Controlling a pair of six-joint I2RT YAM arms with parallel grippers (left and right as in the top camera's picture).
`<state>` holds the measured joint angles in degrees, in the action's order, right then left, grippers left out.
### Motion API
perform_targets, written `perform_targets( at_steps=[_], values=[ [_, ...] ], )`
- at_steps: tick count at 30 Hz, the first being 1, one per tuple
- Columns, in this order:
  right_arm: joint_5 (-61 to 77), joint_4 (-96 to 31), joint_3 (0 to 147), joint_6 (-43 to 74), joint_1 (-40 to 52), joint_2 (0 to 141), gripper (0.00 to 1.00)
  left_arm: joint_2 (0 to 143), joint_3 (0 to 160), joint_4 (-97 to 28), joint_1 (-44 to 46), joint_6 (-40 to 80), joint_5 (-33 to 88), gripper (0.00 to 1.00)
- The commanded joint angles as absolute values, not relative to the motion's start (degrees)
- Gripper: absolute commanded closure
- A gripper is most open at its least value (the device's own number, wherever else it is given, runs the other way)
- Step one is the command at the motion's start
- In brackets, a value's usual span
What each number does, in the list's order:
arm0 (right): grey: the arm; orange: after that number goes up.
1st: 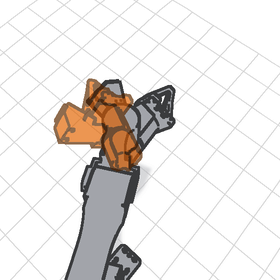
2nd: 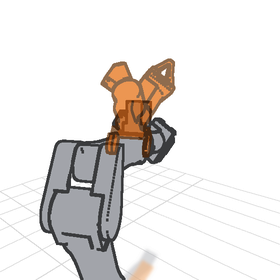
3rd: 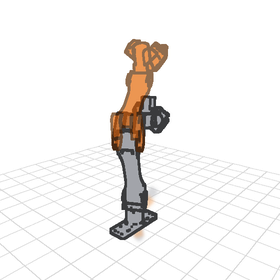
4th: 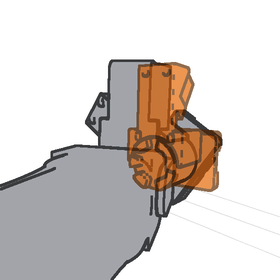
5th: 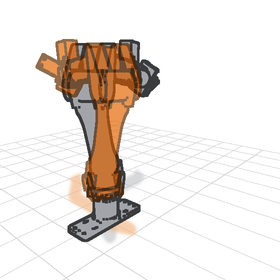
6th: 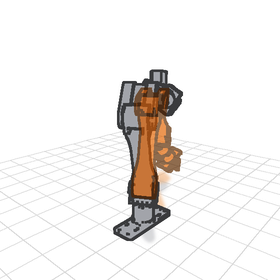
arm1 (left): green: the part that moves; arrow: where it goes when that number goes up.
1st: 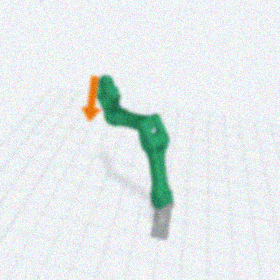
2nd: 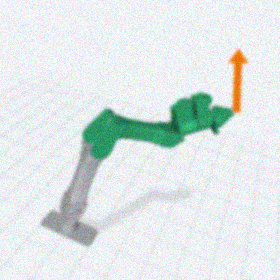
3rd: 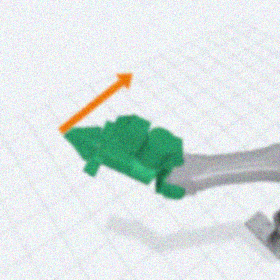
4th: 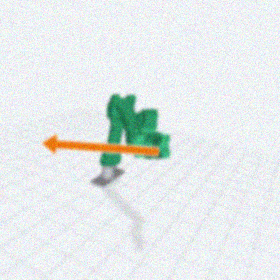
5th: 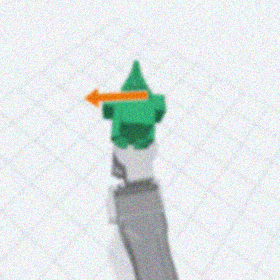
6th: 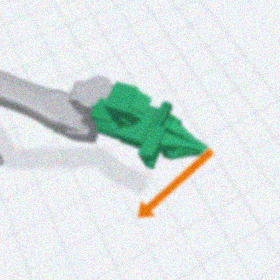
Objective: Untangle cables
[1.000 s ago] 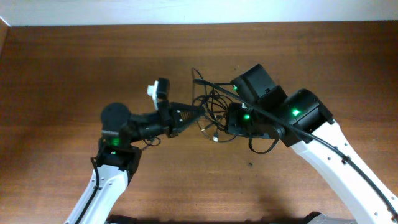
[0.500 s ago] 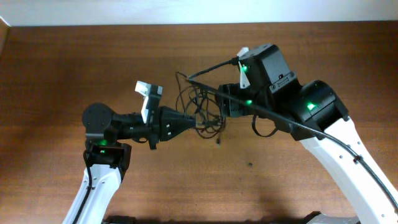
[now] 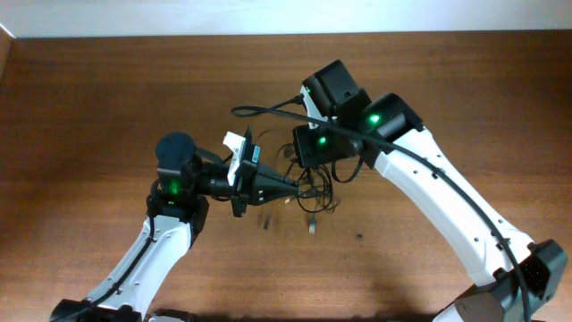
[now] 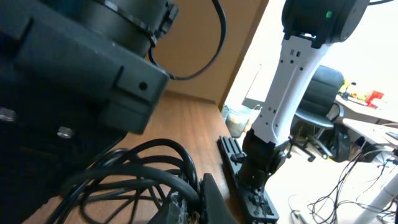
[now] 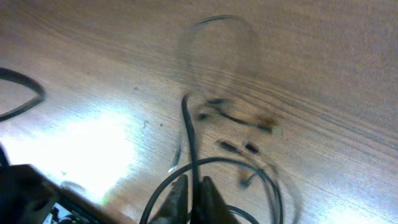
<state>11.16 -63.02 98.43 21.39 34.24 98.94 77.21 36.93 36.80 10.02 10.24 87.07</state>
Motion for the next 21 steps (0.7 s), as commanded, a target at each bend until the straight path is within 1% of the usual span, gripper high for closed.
perform_targets(
  at_steps=[1, 4, 5, 6, 8, 10, 12, 13, 14, 15, 16, 17, 18, 19, 20, 21],
  values=[
    [2.68, -64.45, 98.61, 23.62, 31.66, 95.96, 0.96, 76.82, 37.54, 37.04, 8.95, 11.05, 88.31, 1.00],
    [4.40, -65.84, 98.70, 23.59, 26.79, 88.23, 0.96, 76.93, 37.54, 30.26, 7.60, 11.03, 74.50, 1.00],
    [1.43, -68.23, 98.70, 23.59, 24.67, 85.19, 0.96, 76.93, 37.54, 24.10, 7.60, 11.05, 62.94, 1.00],
    [-0.73, -69.93, 98.70, 23.64, 23.29, 83.90, 0.96, 76.93, 37.54, 20.32, 7.60, 11.09, 54.17, 1.00],
    [-4.84, -74.72, 98.67, 24.93, 19.55, 81.78, 0.96, 76.93, 37.54, 15.99, 7.33, 12.29, 41.45, 1.00],
    [-5.82, -78.46, 98.67, 26.04, 15.09, 80.95, 0.96, 76.93, 37.54, 15.18, 6.24, 21.34, 29.80, 1.00],
    [-5.82, -79.61, 98.67, 26.61, 13.76, 80.99, 0.96, 76.93, 37.54, 11.53, 5.50, 32.36, 20.78, 1.00],
    [-5.82, -80.12, 98.67, 26.63, 13.80, 80.99, 0.96, 76.93, 37.54, 6.04, 5.50, 44.10, 15.27, 1.00],
    [-5.82, -80.51, 98.67, 26.63, 13.80, 80.99, 0.96, 76.93, 37.54, 5.13, 5.50, 49.54, 15.25, 1.00],
    [-5.61, -81.69, 98.67, 26.63, 13.80, 80.99, 0.86, 76.90, 37.54, 7.81, 5.50, 52.84, 21.21, 1.00],
    [-5.10, -82.24, 98.67, 26.61, 13.80, 80.99, 0.80, 76.93, 37.54, 11.55, 5.50, 49.93, 26.98, 1.00],
    [-2.46, -83.11, 98.67, 26.61, 13.80, 80.99, 0.73, 76.93, 37.54, 19.09, 5.50, 41.91, 37.87, 1.00],
    [1.04, -83.57, 98.65, 26.59, 13.80, 81.03, 0.68, 76.93, 37.54, 28.84, 5.52, 32.69, 52.97, 1.00],
    [5.91, -83.85, 98.39, 25.67, 13.85, 81.03, 0.63, 76.93, 37.54, 38.17, 5.52, 28.40, 66.41, 1.00],
    [11.97, -83.72, 97.67, 23.79, 13.85, 81.03, 0.60, 76.93, 37.54, 49.25, 5.52, 28.40, 78.02, 1.00],
    [13.93, -83.55, 97.27, 23.73, 13.85, 81.03, 0.61, 76.93, 37.54, 53.78, 5.52, 28.47, 82.39, 1.00]
  ],
)
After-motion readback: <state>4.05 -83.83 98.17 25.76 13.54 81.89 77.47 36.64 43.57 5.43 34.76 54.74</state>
